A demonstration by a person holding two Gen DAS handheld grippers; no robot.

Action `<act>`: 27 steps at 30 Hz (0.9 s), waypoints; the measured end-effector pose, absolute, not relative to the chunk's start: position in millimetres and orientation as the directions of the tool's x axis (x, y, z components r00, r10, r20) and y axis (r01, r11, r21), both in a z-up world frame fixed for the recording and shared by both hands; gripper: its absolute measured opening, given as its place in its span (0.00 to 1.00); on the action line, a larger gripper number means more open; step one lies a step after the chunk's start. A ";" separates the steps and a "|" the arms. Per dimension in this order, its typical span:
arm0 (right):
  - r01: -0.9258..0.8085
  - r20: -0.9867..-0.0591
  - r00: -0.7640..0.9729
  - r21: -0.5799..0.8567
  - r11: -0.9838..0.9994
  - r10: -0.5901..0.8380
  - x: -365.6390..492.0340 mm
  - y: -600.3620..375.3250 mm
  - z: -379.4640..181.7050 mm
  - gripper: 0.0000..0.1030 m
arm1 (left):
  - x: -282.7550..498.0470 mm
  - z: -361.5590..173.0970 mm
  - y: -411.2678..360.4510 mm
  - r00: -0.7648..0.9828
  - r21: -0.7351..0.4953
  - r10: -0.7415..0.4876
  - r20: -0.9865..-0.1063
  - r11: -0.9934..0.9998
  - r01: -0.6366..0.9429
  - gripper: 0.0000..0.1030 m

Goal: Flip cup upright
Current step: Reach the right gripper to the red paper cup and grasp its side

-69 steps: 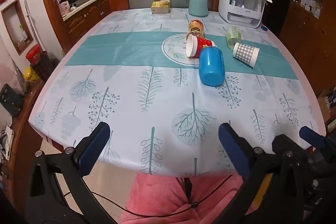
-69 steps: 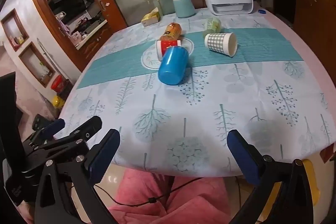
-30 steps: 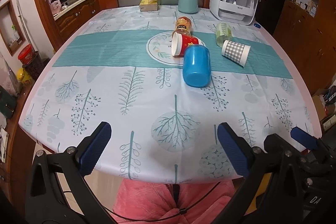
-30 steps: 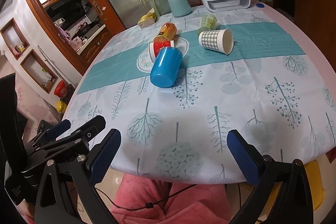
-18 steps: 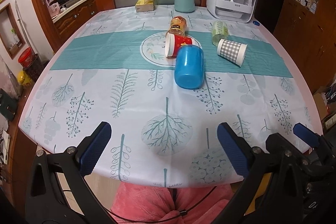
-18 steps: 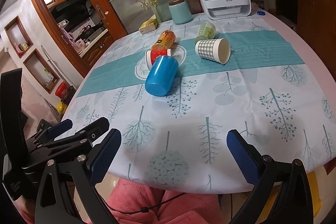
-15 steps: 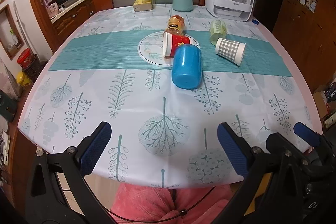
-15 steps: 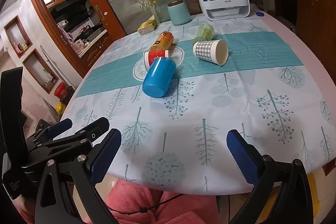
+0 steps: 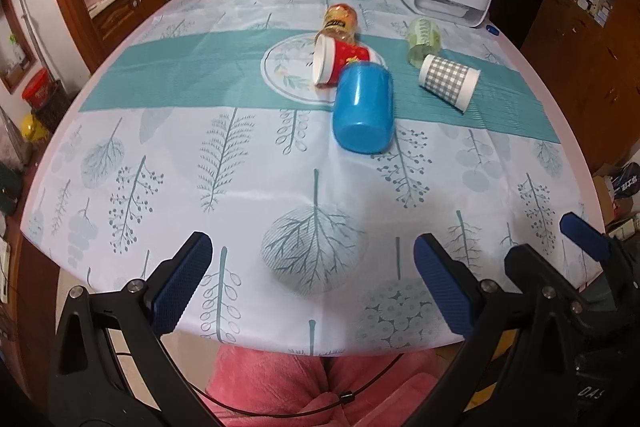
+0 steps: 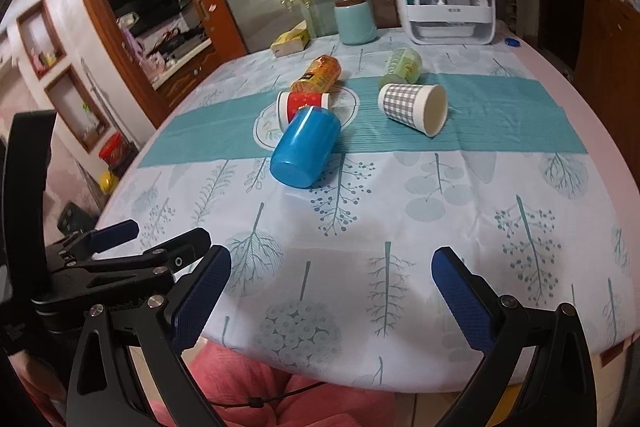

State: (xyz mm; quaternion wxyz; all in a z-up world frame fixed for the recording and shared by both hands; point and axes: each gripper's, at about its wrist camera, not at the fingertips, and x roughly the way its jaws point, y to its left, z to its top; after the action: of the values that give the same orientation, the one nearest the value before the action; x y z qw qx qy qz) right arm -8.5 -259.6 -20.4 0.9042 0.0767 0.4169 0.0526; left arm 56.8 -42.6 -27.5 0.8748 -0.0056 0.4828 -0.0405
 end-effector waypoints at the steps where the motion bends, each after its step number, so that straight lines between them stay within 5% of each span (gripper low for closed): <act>1: -0.038 -0.748 0.645 0.169 0.985 0.153 -5.9 -256.3 -20.9 0.99 | 58.6 -30.4 -38.5 0.523 -0.059 -0.081 -0.848 0.997 0.058 0.98; 14: -0.280 -0.752 0.654 -0.148 0.949 0.075 56.9 -189.0 -12.9 0.99 | 77.1 -63.9 18.8 0.479 -0.193 -0.163 -0.863 0.981 -0.013 0.97; 27: -0.513 -0.752 0.658 -0.491 0.704 -0.044 195.2 -110.9 -40.1 0.99 | 93.7 -88.9 86.9 0.480 -0.305 -0.234 -0.846 0.949 -0.076 0.97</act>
State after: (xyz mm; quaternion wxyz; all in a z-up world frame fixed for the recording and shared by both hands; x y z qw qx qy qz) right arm 195.2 -110.9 -40.1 0.8372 -0.3580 0.3890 0.1400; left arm 93.7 86.9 -88.9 0.8466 -0.1522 0.5078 -0.0466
